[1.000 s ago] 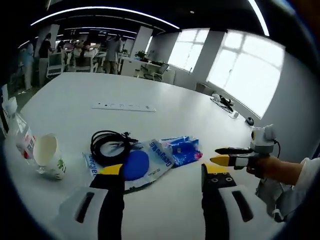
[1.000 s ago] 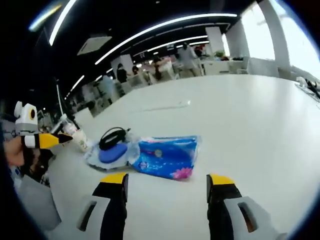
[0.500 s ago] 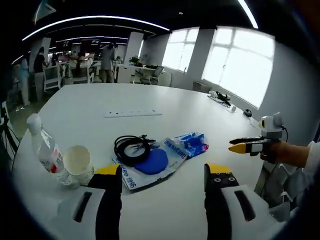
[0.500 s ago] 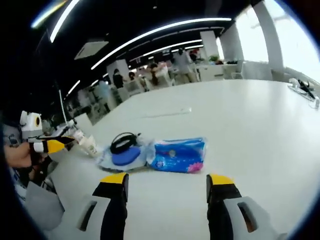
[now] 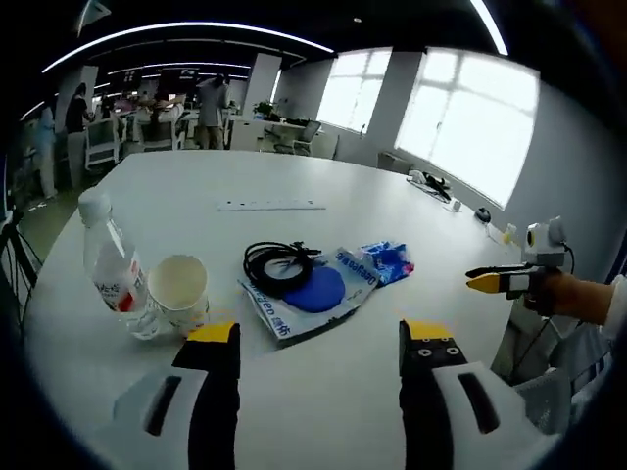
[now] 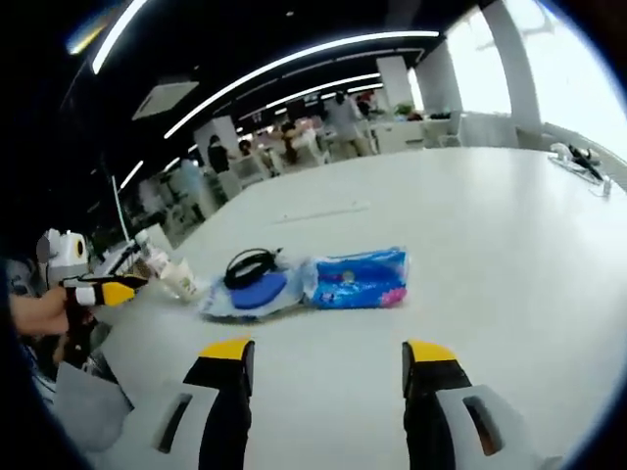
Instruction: Arrange the tabletop items into an orderly group along one side of the table until the central work area is clear of visible clutter.
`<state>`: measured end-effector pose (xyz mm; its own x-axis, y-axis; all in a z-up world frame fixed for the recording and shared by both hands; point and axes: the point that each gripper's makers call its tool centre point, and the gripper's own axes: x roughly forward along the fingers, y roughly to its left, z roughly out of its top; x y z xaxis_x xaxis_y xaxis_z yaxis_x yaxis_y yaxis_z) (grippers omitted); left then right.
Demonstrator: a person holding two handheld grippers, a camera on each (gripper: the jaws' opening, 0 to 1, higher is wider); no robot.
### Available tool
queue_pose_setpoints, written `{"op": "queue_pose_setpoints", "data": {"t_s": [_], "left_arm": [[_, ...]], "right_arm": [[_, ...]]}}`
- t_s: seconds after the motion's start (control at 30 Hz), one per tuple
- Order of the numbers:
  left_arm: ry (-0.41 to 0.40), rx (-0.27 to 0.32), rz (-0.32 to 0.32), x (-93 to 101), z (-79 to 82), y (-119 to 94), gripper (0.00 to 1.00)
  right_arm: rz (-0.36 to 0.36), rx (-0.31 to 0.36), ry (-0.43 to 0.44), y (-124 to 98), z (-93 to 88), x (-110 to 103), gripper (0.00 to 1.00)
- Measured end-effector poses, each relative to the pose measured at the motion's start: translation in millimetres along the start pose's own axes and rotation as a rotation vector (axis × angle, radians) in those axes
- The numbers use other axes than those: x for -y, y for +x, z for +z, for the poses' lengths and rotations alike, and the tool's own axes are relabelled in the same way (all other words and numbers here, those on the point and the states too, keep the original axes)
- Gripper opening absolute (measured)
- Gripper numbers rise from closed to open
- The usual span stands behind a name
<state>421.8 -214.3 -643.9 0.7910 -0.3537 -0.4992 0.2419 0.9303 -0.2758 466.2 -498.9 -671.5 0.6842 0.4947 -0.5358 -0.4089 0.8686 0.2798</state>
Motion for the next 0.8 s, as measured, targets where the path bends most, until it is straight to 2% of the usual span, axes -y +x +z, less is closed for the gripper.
{"op": "queue_pose_setpoints", "data": {"t_s": [0.13, 0.27, 0.4, 0.47, 0.63, 0.8], "left_arm": [[-0.001, 0.016, -0.008, 1.0, 4.5, -1, 0.65], [0.006, 0.003, -0.01, -0.9, 3.2, 4, 0.65], [0.001, 0.014, 0.004, -2.0, 5.1, 3, 0.65], [0.045, 0.013, 0.027, -3.6, 4.2, 0, 0.65], [0.122, 0.035, 0.032, 2.9, 1.2, -14, 0.71], [0.158, 0.033, 0.057, -1.4, -10.4, -30, 0.77]], "right_arm": [[-0.013, 0.026, 0.006, -7, 2.4, 1, 0.62], [-0.02, 0.005, 0.019, -7, -4.9, 5, 0.61], [-0.018, 0.002, 0.02, -7, -4.8, 4, 0.61], [-0.014, 0.001, 0.019, -5, -4.3, 2, 0.61], [0.001, -0.014, 0.022, 5, -4.4, 0, 0.6], [0.012, 0.013, 0.045, 9, 4.7, -5, 0.6]]}}
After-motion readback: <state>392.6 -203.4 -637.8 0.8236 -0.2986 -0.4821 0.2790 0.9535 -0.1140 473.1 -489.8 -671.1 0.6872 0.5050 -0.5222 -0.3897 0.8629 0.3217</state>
